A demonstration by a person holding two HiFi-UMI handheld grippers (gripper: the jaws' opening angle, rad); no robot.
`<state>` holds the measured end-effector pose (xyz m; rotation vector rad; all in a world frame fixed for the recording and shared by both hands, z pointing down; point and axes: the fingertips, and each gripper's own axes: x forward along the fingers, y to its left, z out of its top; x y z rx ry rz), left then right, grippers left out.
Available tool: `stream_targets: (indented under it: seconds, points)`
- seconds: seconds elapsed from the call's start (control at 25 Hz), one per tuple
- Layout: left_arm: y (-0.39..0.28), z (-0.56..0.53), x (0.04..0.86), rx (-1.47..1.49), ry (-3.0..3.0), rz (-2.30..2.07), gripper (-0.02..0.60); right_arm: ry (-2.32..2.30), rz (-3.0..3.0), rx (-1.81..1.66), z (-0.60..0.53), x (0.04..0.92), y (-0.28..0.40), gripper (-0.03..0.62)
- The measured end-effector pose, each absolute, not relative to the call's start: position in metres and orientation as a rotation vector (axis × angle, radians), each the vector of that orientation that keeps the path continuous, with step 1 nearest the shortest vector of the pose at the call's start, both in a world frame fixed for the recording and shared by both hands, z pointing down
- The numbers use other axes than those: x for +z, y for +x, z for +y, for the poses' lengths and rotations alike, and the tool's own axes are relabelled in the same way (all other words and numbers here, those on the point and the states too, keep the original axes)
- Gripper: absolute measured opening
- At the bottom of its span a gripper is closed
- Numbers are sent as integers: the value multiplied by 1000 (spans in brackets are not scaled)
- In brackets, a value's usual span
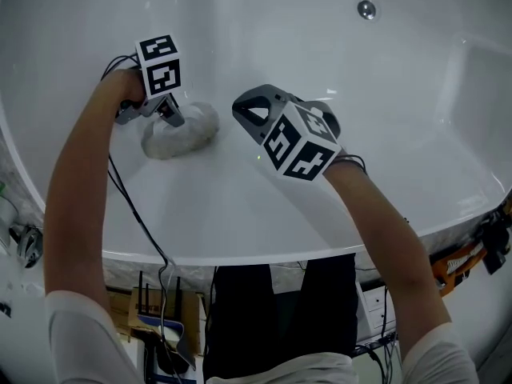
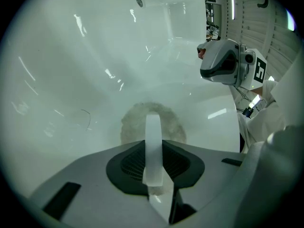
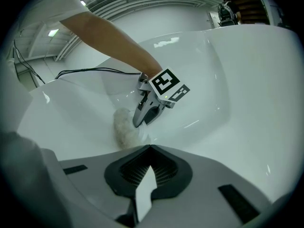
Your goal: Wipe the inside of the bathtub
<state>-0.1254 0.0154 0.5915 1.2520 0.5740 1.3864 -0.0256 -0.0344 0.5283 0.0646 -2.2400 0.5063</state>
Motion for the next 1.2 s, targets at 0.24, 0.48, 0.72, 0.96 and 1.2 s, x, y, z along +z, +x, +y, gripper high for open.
stream_targets:
  seconds: [0.24, 0.48, 0.72, 0.96, 1.2]
  points:
    - [-132, 22, 613, 1453, 1264, 566, 86, 94, -2220, 504, -27, 539, -15, 20]
    - [-140, 23, 625, 1487, 1272, 543, 86, 106, -2217, 501, -23, 534, -13, 20]
    - [-142, 24, 627, 1525, 1268, 541, 86, 98, -2203, 479, -16, 524, 4, 20]
    - [-141, 22, 623, 1559, 1275, 581, 86, 141, -2202, 480, -17, 517, 14, 20]
    - [-136, 23, 618, 1564, 1303, 664, 86, 183, -2220, 455, -20, 501, 14, 20]
